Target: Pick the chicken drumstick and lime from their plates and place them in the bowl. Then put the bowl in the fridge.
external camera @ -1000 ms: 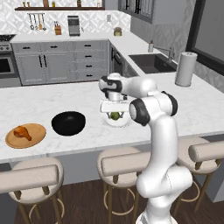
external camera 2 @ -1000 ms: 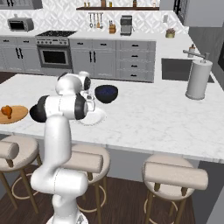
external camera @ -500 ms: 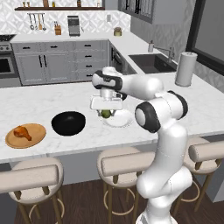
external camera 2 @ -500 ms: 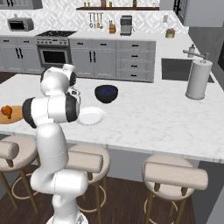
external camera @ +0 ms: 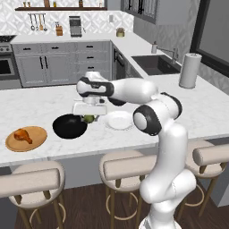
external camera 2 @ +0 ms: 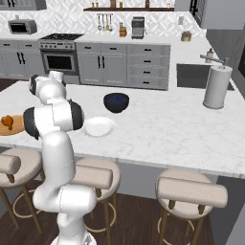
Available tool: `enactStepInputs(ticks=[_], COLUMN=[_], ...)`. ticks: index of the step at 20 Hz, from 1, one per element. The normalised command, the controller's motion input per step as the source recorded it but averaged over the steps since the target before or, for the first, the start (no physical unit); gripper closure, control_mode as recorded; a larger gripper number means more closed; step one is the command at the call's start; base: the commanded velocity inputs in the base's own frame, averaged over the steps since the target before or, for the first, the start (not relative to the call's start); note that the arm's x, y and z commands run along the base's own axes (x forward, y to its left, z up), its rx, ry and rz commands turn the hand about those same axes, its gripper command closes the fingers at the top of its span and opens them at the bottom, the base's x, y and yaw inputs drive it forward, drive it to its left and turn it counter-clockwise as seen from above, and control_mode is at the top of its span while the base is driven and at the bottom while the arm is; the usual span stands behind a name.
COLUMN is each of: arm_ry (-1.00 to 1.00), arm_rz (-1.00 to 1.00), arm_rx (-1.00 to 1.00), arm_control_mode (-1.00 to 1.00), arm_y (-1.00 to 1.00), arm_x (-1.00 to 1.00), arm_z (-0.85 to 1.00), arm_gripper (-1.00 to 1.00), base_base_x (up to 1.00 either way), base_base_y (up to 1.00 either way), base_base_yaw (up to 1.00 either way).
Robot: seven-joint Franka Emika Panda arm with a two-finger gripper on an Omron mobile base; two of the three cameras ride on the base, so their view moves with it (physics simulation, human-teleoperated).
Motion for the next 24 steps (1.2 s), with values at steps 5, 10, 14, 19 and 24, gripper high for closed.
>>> enactStepInputs(ticks=[5,10,14,19,24], arm_ry=[0.01,0.0,0.0,0.0,0.0], arm_rz=[-0.06,-0.08,-0.04,0.0,0.0], arm_rx=[-0.1,-0.12,-0.06,-0.01,-0.01], arm_control_mode=[-1.0,-1.0,-1.0,-1.0,-1.0], arm_y=[0.36,0.44,0.17,0.04,0.09], arm_x=[0.52,0.4,0.42,0.23,0.11], arm_z=[-0.16,-0.22,-0.4,-0.38,-0.43], arm_gripper=[1.0,1.0,1.0,1.0,1.0], base_base_x=[0.0,0.0,0.0,0.0,0.0], base_base_y=[0.0,0.0,0.0,0.0,0.0], base_base_yaw=[0.0,0.0,0.0,0.0,0.0])
